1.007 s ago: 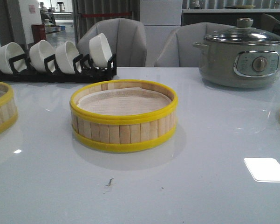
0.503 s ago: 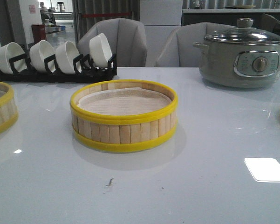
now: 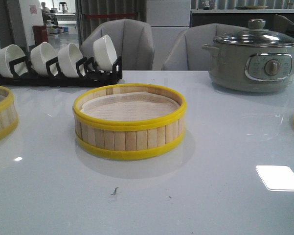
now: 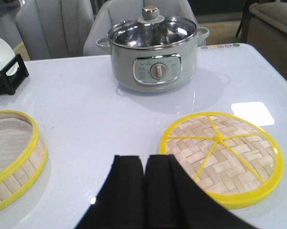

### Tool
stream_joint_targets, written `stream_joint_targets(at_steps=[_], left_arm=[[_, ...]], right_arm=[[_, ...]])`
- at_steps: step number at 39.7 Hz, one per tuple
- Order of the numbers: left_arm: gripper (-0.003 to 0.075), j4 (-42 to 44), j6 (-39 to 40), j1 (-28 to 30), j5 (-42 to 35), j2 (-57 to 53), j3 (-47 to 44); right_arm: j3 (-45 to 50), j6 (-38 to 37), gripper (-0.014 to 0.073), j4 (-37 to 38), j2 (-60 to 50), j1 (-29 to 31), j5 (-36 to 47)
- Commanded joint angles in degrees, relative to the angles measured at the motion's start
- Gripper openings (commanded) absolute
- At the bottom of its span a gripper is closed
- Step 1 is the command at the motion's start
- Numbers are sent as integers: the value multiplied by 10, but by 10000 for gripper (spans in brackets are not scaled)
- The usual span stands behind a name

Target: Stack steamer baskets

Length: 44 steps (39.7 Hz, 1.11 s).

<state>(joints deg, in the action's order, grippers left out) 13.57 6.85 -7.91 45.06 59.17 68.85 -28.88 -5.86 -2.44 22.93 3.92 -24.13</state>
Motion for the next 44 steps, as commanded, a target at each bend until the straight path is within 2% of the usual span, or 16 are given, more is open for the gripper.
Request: stream_joint_targets(at_steps=[1,6,10,30,32,35,37,40,44], left_arm=[[85,7,0,-3,-40,-7,20],[85,7,0,-3,-38,-7,20],[85,7,0,-3,-36,-7,20],[85,2,0,-3,-30,-7,20],[85,-3,0,-3,-30,-7,20],[94,-11,0,-3,-31,-4,20],[129,-11,0,-3,-31,1,20],[242,-11,0,-3,-31,16,20],[472,-20,0,-3,-29,47,20]], right_arm=[[-93,10,67,1,107,0,32],[-182,10,67,1,217,0,5],[-221,10,67,1,264,0,5],[-234,10,74,1,303,0,87],[-234,10,105,1,303,0,85],[-234,10,214,1,304,0,87],[-234,10,311,1,304,0,90],[-234,10,443,1,304,0,99],[-234,10,474,1,304,0,106]])
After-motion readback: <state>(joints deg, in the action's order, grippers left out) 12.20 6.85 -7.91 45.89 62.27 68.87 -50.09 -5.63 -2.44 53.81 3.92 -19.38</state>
